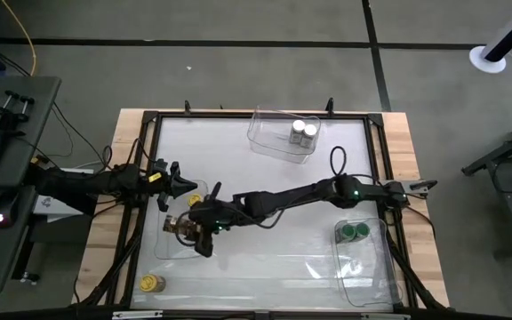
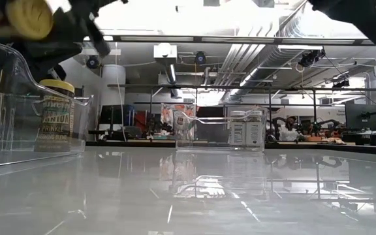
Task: Sort spices by type
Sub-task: Put the top yellow seasoning bottle into the left transparent bin
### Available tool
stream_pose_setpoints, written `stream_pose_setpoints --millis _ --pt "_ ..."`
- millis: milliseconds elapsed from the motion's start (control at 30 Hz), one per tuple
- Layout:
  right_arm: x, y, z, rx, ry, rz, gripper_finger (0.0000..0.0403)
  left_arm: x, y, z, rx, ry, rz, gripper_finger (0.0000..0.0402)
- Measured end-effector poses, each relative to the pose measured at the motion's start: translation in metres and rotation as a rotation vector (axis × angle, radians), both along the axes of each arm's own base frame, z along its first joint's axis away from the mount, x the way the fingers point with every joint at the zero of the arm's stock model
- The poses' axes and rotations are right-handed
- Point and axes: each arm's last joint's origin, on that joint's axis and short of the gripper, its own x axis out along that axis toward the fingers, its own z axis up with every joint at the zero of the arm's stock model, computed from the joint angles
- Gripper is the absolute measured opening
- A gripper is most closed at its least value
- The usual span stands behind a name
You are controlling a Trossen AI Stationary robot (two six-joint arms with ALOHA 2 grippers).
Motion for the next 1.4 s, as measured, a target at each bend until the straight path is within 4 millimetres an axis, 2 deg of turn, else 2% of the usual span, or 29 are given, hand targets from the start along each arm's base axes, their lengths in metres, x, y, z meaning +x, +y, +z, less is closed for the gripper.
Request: stream_pose_setpoints --millis 233,467,800,1100,1400 --pt "0.012 0.005 -0.027 -0.128 -0.066 0.023 0.0207 0.0 0.0 0.0 0.0 0.001 0.0 0.0001" --pt "0.009 0.004 -0.034 -0.332 -0.019 -0.038 0.0207 0.0 0.0 0.0 0.0 -0.001 0.0 0.0001" --pt "0.002 0.002 -0.044 -0.361 0.104 -0.003 0.0207 0.0 0.0 0.0 0.0 0.002 0.0 0.0001" --pt "0.003 -0.004 -0.045 -0.417 0.112 -0.018 0.0207 0.0 0.0 0.0 0.0 0.002 0.0 0.0001" --pt "0.005 -0.014 -0.057 -0.399 0.12 -0.043 0.0207 0.0 0.0 0.0 0.0 0.002 0.0 0.0001"
